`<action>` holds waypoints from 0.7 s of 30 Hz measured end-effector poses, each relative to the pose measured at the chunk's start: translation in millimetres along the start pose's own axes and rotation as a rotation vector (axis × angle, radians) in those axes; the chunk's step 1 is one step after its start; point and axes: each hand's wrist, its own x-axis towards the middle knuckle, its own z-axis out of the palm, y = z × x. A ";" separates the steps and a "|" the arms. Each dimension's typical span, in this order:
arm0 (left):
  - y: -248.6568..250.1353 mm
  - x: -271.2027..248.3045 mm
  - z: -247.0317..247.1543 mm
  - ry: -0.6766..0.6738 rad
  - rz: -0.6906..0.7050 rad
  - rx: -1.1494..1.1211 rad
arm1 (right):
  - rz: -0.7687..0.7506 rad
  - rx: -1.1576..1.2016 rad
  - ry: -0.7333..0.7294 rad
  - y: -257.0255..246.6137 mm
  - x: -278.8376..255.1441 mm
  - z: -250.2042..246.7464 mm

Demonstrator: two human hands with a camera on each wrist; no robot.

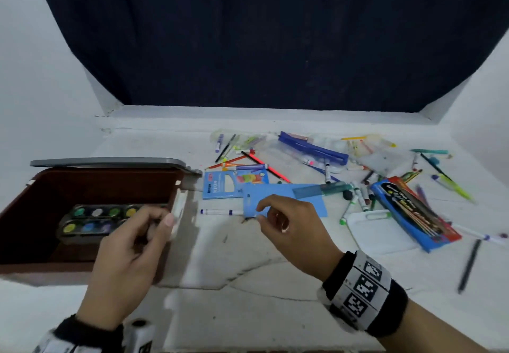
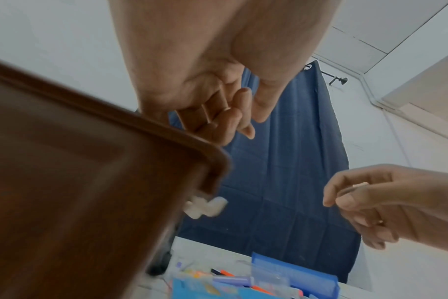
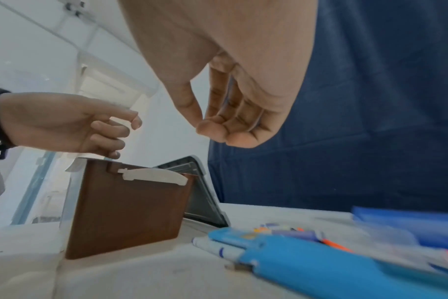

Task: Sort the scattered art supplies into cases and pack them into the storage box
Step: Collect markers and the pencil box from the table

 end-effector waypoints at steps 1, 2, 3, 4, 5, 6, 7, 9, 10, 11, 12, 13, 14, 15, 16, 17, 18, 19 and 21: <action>6.4 -4.0 13.4 -0.003 -0.004 -0.019 | 0.030 0.019 0.007 11.7 -10.9 -10.1; 12.0 -7.2 26.2 -0.005 -0.015 -0.041 | 0.053 0.027 0.012 22.6 -20.4 -19.9; 16.8 -9.6 38.2 -0.008 -0.027 -0.061 | 0.070 0.027 0.014 32.3 -28.6 -29.9; 21.9 -10.9 49.5 -0.016 -0.035 -0.072 | 0.083 0.025 0.016 40.7 -35.5 -40.3; 26.6 -11.3 59.7 -0.028 -0.042 -0.076 | 0.093 0.024 0.020 47.4 -41.0 -50.8; 31.5 -10.7 69.6 -0.039 -0.049 -0.080 | 0.100 0.023 0.028 53.3 -45.0 -61.4; 36.8 -9.4 79.6 -0.049 -0.051 -0.087 | 0.102 0.019 0.039 59.2 -48.1 -72.4; 44.7 -4.6 98.5 -0.059 -0.045 -0.105 | 0.109 0.005 0.062 72.6 -51.5 -90.4; 46.6 -1.1 108.2 -0.063 -0.043 -0.112 | 0.117 -0.003 0.071 80.3 -52.0 -98.2; 47.7 2.8 117.0 -0.076 -0.043 -0.121 | 0.129 -0.011 0.078 88.3 -52.3 -104.4; 47.7 7.5 125.5 -0.098 -0.042 -0.131 | 0.146 -0.023 0.082 96.9 -52.8 -109.7; 47.3 12.4 133.8 -0.120 -0.040 -0.136 | 0.162 -0.036 0.088 105.0 -52.8 -114.6; 45.8 17.8 142.1 -0.143 -0.040 -0.139 | 0.177 -0.051 0.099 112.5 -52.2 -119.5; 44.4 23.9 151.3 -0.167 -0.039 -0.146 | 0.189 -0.068 0.110 119.5 -51.2 -125.0; 43.9 30.8 161.0 -0.192 -0.043 -0.160 | 0.197 -0.091 0.117 126.4 -49.4 -131.3; 43.3 39.2 171.3 -0.215 -0.046 -0.170 | 0.204 -0.122 0.118 133.5 -47.2 -137.8; 43.5 48.8 181.4 -0.245 -0.043 -0.172 | 0.216 -0.150 0.115 141.0 -44.0 -145.2; 44.1 59.4 191.1 -0.289 -0.037 -0.169 | 0.235 -0.175 0.110 148.1 -41.2 -153.0; 47.8 81.6 210.6 -0.396 -0.022 -0.182 | 0.276 -0.239 0.098 163.5 -36.0 -168.8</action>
